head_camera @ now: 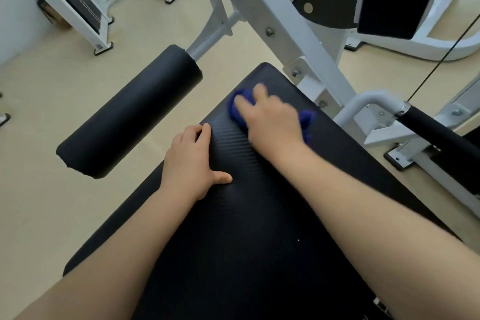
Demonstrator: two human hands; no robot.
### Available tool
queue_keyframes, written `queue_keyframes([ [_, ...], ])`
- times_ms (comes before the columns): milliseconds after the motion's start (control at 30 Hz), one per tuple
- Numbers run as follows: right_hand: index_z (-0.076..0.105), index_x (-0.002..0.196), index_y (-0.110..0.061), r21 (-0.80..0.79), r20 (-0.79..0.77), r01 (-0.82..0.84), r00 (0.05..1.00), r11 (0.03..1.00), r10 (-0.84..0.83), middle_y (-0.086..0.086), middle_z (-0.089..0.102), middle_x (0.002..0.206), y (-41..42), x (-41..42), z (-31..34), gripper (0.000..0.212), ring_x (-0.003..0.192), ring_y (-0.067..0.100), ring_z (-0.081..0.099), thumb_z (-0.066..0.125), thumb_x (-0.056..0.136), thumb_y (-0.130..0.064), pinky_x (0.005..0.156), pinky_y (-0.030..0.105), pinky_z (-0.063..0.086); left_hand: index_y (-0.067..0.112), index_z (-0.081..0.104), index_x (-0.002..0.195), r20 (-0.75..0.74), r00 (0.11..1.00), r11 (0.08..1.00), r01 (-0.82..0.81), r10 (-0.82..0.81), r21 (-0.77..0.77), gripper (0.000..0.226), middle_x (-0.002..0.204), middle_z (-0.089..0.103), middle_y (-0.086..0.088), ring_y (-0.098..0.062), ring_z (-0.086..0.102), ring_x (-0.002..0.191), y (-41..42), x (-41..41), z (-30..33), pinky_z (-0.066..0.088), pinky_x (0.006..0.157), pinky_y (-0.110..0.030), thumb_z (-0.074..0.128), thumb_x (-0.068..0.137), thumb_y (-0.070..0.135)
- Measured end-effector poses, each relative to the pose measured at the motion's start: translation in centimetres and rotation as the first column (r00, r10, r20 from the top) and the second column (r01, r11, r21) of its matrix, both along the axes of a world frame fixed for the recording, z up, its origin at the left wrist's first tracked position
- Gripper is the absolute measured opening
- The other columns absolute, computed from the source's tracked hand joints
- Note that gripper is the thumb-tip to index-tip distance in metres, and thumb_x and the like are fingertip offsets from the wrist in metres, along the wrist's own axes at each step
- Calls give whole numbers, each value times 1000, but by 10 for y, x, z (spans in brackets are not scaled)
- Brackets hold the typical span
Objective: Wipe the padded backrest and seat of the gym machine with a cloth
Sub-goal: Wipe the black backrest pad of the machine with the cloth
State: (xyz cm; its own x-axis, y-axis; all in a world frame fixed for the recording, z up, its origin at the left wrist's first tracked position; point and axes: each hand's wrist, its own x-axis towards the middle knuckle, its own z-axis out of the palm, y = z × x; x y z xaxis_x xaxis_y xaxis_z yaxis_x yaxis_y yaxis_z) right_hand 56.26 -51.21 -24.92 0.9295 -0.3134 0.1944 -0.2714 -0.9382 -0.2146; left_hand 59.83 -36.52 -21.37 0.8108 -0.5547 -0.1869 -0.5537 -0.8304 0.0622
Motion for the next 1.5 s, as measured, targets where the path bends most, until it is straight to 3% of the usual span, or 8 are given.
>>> queue_keyframes([
  [100, 52, 126, -20, -109, -9, -174, 985, 979, 175, 16, 49, 124, -1, -4, 2, 43, 81, 31, 60, 58, 83, -15, 52, 31, 30, 15, 15, 147, -9, 1000, 1000, -14, 13, -10, 109, 148, 26, -2, -22, 25, 134, 1, -2, 1, 27, 109, -34, 79, 63, 45],
  [300, 48, 120, -16, 97, -33, 240, 971, 966, -238, 18, 39, 126, -45, 18, 9, 33, 75, 30, 44, 45, 89, -6, 59, 35, 32, 17, 14, 147, 2, 1000, 999, -2, 2, -42, 109, 149, 25, 0, -22, 24, 135, 2, 1, -5, 28, 109, -35, 78, 64, 45],
  [500, 38, 133, -18, 22, -38, -188, 981, 982, 189, 13, 36, 131, 35, -5, 10, 44, 93, 29, 56, 47, 91, -14, 54, 33, 29, 15, 32, 138, -35, 999, 967, -47, 39, -252, 106, 135, 48, -3, -24, 46, 121, 10, 3, -9, 42, 100, -40, 88, 50, 35],
  [633, 29, 141, -24, -54, -179, -349, 925, 935, 335, 16, 28, 141, 21, -12, 17, 48, 100, 32, 53, 40, 95, -16, 57, 35, 32, 18, 13, 147, -279, 959, 873, -183, 56, -452, 109, 153, 25, 1, -12, 25, 139, 30, 6, 3, 22, 107, -22, 83, 64, 22],
  [800, 35, 136, -17, 124, -207, 92, 976, 988, -65, 19, 22, 146, 34, 11, 29, 45, 104, 35, 50, 42, 92, -8, 66, 38, 35, 11, 15, 147, -119, 981, 968, -175, 155, -178, 110, 153, 22, -8, -26, 20, 140, 62, -4, 11, 21, 113, -38, 80, 64, 42],
  [1067, 32, 139, -22, 3, -193, -454, 874, 891, 446, 15, 33, 136, 99, -14, 26, 47, 101, 32, 51, 43, 94, -16, 59, 36, 36, 10, 34, 136, 93, 961, 965, -261, 260, -10, 94, 131, 40, -16, -32, 40, 121, 90, -36, 8, 33, 101, -43, 70, 64, 59],
  [1267, 38, 133, -19, 64, -203, 64, 978, 996, -50, 18, 27, 143, 50, 4, 29, 44, 101, 35, 53, 44, 91, -10, 64, 36, 35, 10, 7, 147, -22, 979, 979, -204, 205, 16, 119, 146, 20, -14, -28, 20, 136, 91, -43, -2, 23, 113, -37, 74, 61, 58],
  [1500, 31, 140, -22, 50, -217, -462, 860, 885, 461, 15, 28, 143, 112, -26, 27, 51, 99, 29, 54, 47, 92, -17, 58, 34, 38, 6, 16, 144, -19, 975, 972, -221, 220, -83, 117, 146, 30, -14, -28, 29, 135, 93, -46, -2, 29, 111, -39, 82, 56, 46],
])
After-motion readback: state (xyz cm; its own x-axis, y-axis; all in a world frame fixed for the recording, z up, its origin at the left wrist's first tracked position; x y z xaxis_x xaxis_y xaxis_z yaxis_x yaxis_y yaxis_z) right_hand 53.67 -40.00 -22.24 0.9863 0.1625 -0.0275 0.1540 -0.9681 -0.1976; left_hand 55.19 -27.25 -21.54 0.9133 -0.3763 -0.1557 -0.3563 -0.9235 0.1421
